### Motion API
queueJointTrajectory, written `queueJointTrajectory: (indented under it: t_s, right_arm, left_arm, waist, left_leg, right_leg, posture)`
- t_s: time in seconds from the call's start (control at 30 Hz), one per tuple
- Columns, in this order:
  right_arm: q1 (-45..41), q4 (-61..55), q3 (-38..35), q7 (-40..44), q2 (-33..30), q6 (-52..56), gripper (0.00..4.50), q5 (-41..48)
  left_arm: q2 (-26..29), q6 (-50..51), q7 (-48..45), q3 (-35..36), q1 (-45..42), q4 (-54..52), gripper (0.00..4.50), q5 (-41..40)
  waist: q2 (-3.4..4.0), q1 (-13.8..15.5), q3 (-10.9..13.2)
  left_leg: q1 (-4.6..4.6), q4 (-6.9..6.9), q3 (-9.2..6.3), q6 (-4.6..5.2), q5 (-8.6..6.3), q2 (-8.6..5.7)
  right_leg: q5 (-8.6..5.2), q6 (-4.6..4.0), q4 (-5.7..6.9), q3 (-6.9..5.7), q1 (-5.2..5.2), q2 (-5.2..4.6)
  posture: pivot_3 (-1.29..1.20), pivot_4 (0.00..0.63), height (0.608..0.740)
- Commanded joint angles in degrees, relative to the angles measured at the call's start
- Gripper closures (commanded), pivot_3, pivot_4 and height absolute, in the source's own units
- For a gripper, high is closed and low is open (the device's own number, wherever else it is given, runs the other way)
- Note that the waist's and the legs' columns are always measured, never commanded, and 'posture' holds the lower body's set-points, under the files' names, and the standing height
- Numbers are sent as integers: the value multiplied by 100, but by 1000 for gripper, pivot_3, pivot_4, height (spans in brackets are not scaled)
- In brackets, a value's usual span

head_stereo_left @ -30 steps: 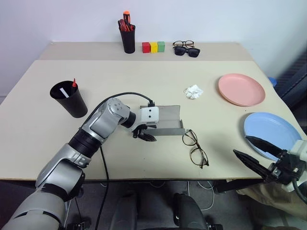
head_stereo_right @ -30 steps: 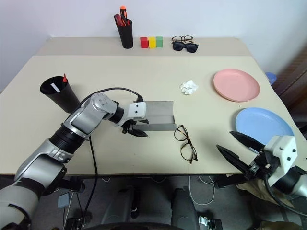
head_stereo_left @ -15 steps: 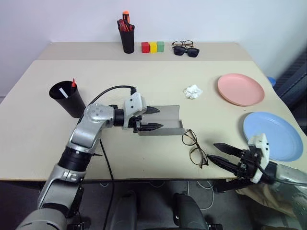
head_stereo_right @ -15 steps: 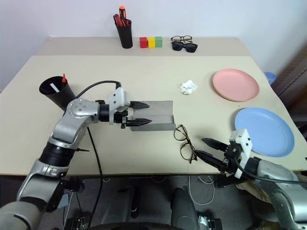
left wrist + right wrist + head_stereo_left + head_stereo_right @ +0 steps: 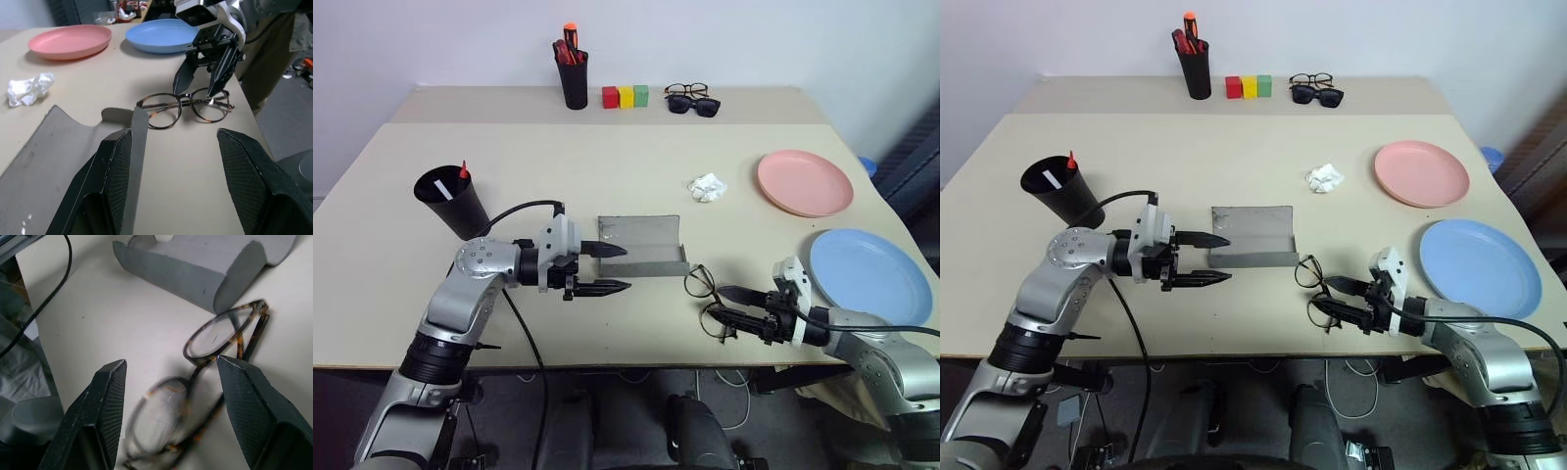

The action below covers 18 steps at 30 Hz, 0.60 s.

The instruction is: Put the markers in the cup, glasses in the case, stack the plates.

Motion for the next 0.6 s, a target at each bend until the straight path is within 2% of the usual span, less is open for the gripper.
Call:
queueJointTrajectory:
  t_s: [0.03, 0.6]
  right_arm:
    - [-135, 75, 56, 69, 81, -52, 1529, -54]
    - [-302, 181, 128, 215, 101, 31, 1529, -178]
  left_arm:
    - [39, -63, 122, 106, 52, -339, 1709, -109]
    - [134, 13, 517, 133, 433, -799, 1709, -188]
  waist:
    - [0, 1, 0]
    - [0, -8, 0]
  left_leg:
    - [0, 0, 0, 0, 0, 0]
    - [1, -1, 0, 0, 0, 1]
  right_leg:
    - [0, 0, -1, 0, 0, 0]
    - [0, 0, 1, 0, -1, 1]
  posture:
    - [0, 150, 740]
    - [0, 150, 740]
